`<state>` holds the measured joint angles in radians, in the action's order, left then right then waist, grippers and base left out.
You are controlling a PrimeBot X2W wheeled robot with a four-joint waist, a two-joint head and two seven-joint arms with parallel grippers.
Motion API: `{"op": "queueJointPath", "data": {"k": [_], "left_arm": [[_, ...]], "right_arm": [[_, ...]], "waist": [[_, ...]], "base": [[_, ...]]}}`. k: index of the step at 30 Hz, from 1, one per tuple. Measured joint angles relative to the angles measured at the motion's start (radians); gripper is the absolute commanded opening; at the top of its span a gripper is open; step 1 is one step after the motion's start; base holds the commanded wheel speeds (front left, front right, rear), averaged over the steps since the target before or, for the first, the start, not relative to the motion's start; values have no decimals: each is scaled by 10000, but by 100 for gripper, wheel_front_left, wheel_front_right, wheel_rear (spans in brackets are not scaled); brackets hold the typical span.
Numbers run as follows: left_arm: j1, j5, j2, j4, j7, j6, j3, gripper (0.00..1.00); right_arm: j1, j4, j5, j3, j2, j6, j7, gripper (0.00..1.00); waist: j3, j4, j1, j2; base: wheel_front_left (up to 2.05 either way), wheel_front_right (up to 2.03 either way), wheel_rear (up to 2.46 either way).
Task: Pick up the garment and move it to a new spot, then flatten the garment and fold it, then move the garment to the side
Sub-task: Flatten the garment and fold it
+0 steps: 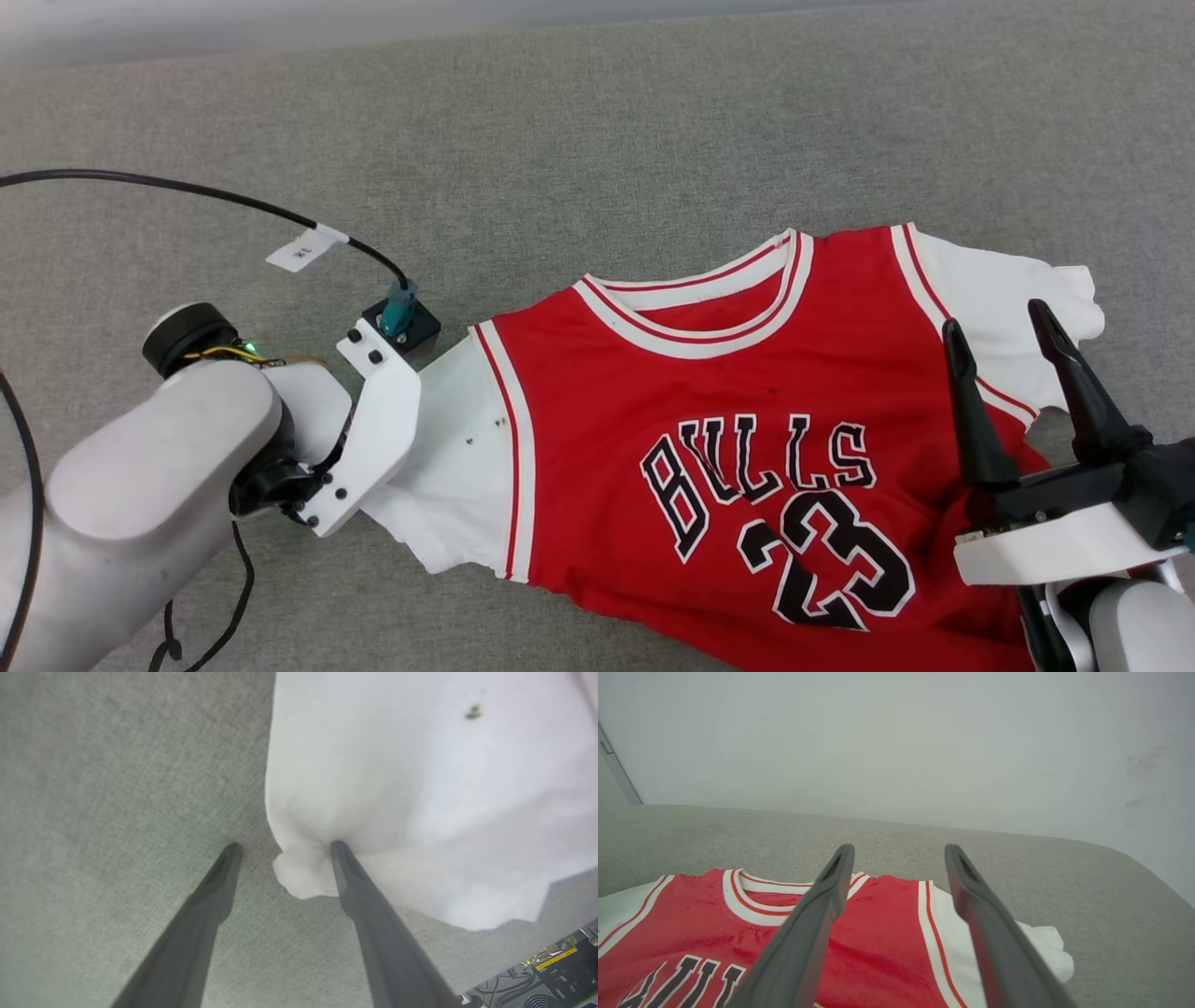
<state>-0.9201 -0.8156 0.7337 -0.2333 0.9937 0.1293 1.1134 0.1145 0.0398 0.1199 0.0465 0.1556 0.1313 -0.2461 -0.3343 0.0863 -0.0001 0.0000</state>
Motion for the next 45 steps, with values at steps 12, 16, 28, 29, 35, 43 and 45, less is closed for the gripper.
{"op": "queueJointPath", "data": {"k": [12, 16, 28, 29, 35, 43, 45], "left_arm": [[-147, -617, 186, -86, -1808, 0, 598, 0], [-148, -780, 487, 142, -2366, 0, 385, 0], [3, -731, 1129, 1354, -2986, -272, 107, 0], [0, -700, 1149, 1438, -3012, -288, 90, 0], [-298, -460, 1108, 1912, -3097, -357, -15, 0], [-827, -213, 989, 2228, -3200, -385, -199, 0], [-960, -146, 903, 2266, -3243, -385, -242, 0]], "right_arm": [[660, 12, -144, -959, 1047, 0, 336, 100], [1153, -15, 94, -1047, 2224, 0, 1459, 100], [3266, -169, 3747, 1480, 6583, 0, 7894, 100], [3509, -176, 4090, 1743, 6936, 0, 8466, 100], [4807, -591, 5628, 2811, 8126, 0, 11434, 100], [5812, -1714, 6314, 2991, 7994, 0, 13591, 100], [5823, -2059, 6322, 2899, 7758, 0, 13743, 100]], "waist": [[956, -360, 0, 0], [1292, -569, 0, 0], [1007, -1180, 1, 0], [912, -1221, 1, 0], [182, -1473, 1, 0], [-914, -1827, 1, 0], [-1162, -1923, 1, 0]], "base": [[0, 0, 0], [0, 0, 0], [0, 0, 0], [0, 0, 0], [0, 0, 0], [0, 0, 0], [0, 0, 0]]}}
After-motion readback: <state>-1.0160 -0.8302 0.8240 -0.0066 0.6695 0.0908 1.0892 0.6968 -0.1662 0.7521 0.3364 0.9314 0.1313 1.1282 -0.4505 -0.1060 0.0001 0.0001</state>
